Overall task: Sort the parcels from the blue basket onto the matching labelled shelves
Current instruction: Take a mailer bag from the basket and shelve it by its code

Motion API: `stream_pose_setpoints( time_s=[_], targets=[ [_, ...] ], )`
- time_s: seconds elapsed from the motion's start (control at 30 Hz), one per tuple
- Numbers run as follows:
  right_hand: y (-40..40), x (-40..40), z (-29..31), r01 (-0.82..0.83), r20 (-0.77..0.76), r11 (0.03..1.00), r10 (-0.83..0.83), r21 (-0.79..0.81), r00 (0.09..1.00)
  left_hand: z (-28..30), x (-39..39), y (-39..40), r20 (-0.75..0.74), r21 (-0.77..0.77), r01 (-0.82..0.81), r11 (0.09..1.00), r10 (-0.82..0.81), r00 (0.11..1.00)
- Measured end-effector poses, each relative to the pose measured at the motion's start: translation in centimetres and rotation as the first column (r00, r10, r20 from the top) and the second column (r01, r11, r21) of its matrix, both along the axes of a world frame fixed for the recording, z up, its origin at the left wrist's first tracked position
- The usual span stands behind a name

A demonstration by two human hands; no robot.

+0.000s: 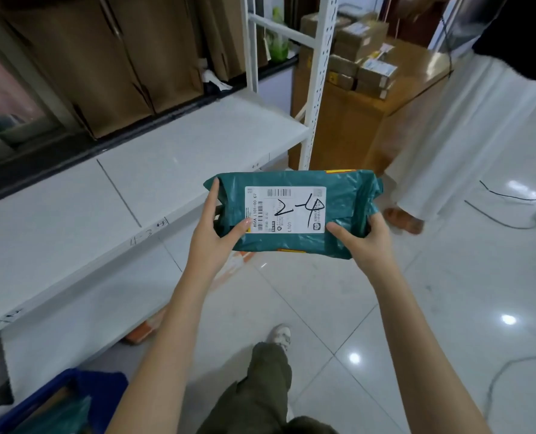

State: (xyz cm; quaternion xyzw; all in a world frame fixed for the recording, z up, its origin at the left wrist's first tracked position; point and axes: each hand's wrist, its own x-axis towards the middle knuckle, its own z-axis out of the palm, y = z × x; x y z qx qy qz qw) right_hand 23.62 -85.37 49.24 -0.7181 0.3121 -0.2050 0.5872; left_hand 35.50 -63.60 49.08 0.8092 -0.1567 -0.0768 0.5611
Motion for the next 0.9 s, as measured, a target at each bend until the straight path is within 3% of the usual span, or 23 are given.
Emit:
stream_pose_setpoints(
  time_s=[0.47,0.7,0.9],
  targets=[
    [-10.0,16.5,1.9,-0.099,0.047,0.987,0.105,-0.123,0.993,0.3,14.5,-9.4,-0.021,-0.128,-0.105,0.986,0.103,0.994],
    [-13.6,21.5,2.4,-0.105,0.074,0.984,0.116,-0.141,0.99,1.5,18.7,-12.7,-0.016,-0.14,-0.147,0.979,0.146,0.989],
    [-17.0,26.7,3.1,-0.232,0.098,0.96,0.249,-0.16,0.964,2.3,20.9,-14.9,-0.002,-0.154,-0.281,0.947,0.284,0.959]
  ],
)
